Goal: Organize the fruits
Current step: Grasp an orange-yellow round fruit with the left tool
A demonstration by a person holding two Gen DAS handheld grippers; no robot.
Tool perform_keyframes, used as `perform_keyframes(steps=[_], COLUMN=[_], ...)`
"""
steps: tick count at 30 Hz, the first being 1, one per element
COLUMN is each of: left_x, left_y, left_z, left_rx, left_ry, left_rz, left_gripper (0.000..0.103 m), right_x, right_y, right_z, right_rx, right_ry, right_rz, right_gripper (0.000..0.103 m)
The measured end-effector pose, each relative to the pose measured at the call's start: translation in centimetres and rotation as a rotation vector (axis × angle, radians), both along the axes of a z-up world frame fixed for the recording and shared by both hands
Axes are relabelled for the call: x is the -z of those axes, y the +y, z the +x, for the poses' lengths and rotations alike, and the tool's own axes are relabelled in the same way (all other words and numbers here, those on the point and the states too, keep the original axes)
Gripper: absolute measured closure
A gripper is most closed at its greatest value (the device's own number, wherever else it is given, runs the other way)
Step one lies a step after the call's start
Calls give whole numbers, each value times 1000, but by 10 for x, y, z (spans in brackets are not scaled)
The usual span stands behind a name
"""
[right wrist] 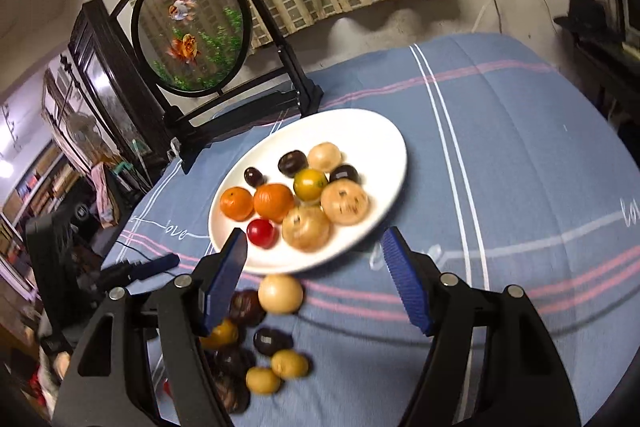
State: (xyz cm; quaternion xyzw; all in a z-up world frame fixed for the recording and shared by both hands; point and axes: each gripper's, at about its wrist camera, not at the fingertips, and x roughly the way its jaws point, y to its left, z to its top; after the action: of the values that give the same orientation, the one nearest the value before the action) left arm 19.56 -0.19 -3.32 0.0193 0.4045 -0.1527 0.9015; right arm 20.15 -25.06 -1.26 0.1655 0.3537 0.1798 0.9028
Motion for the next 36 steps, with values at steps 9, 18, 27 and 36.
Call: perform_keyframes(steps=[9,18,27,36], left_x=[24,30,27,33], left_y=[-16,11,61,86], left_z=[-16,-11,-6,7], left_rx=[61,-25,-159,-234], left_ry=[41,31,31,48], left_rz=[46,114,4,-31], left_gripper=[37,30,35,50], right_x=[-3,-1,-2,-2], right_y=[-6,-8,-8,-7], right_z=[-15,-14,-17,-16], right_rx=[2,8,5,-5], right_ry=[-3,15,2,8], right_rz=[22,18,21,24], right_gripper=[31,31,31,31])
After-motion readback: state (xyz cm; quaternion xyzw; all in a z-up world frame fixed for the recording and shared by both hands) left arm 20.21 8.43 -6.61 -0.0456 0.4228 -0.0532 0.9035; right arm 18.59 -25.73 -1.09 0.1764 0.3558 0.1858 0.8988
